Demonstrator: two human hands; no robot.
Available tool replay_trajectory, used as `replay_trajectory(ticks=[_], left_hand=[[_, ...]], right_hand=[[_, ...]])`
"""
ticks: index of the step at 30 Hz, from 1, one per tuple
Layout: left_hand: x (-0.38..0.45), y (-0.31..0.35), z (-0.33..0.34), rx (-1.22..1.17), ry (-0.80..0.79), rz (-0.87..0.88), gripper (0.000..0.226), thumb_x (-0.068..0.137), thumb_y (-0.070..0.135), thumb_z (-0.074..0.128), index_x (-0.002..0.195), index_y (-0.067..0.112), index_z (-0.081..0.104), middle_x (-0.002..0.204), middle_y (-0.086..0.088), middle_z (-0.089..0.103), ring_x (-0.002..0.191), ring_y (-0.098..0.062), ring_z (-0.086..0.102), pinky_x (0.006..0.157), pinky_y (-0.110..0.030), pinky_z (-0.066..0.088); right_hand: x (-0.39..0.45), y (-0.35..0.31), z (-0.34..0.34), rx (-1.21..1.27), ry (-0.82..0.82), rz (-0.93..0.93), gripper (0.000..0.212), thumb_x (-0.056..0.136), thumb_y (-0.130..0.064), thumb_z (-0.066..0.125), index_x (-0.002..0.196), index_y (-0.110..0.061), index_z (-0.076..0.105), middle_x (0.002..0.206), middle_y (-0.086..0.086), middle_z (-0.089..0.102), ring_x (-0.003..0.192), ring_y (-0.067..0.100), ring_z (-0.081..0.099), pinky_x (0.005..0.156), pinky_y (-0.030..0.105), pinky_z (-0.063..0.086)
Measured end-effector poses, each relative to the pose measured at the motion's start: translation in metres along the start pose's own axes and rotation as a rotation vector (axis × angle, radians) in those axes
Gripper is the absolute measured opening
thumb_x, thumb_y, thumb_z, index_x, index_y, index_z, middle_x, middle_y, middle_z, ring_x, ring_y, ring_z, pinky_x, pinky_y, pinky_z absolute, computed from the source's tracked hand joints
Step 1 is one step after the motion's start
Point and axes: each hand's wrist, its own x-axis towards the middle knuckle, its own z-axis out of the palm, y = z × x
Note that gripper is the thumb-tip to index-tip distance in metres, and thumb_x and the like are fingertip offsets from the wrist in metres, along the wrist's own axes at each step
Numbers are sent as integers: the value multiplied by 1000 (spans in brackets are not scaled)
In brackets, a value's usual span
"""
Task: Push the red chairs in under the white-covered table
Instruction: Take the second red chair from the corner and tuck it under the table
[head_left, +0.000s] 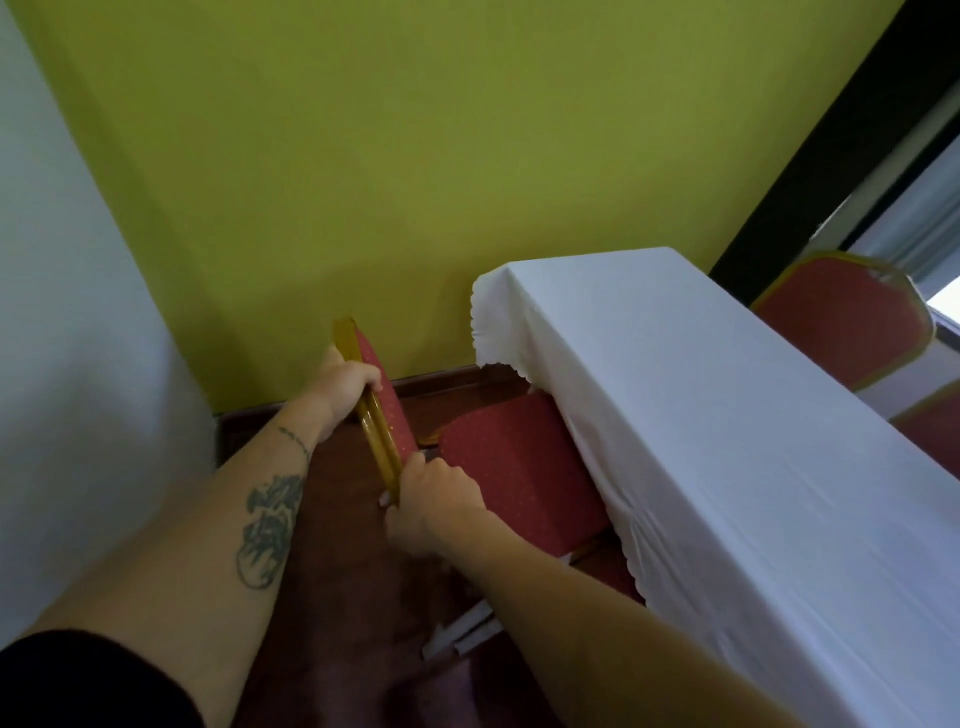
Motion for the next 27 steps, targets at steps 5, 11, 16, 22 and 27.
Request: replay_trajectory(ticks=[5,11,16,22,27], left_hand=[[9,7,41,34,-22,26,73,86,4,63,149,-1,27,123,-22,53,104,-35,57,74,-38,47],[21,17,66,84,-30,-3,79,90,25,58,156,4,20,147,-22,47,128,-39,51,106,-56,46],[6,20,82,117,-55,-133,25,97,31,53,98,6,58,95,-15,60,86,-30,58,81,-42,50],[1,21,88,67,-128,-257,30,100,33,46,83,11,53,74,-10,59,69,-25,60,60,-39,51],[-19,-12,90,-89,-249,-362,24,90,32,58,78,13,51,80,-12,58,78,-32,64,75,-48,58]], right_hand=[[7,33,-10,7,29,73,51,94,-34,64,136,-13,47,131,12,59,120,35,60,95,45,49],[20,48,-14,52,86,116,46,93,-30,66,132,-12,49,127,11,60,117,35,61,92,45,49],[38,48,-22,82,89,97,51,88,-25,70,132,-9,49,124,11,60,114,35,62,89,45,51],[38,55,-25,113,99,67,46,91,-27,66,132,-11,50,118,11,60,107,34,64,89,46,55],[1,79,-1,161,4,90,57,95,-46,58,143,-17,43,121,8,60,107,31,63,91,47,53]])
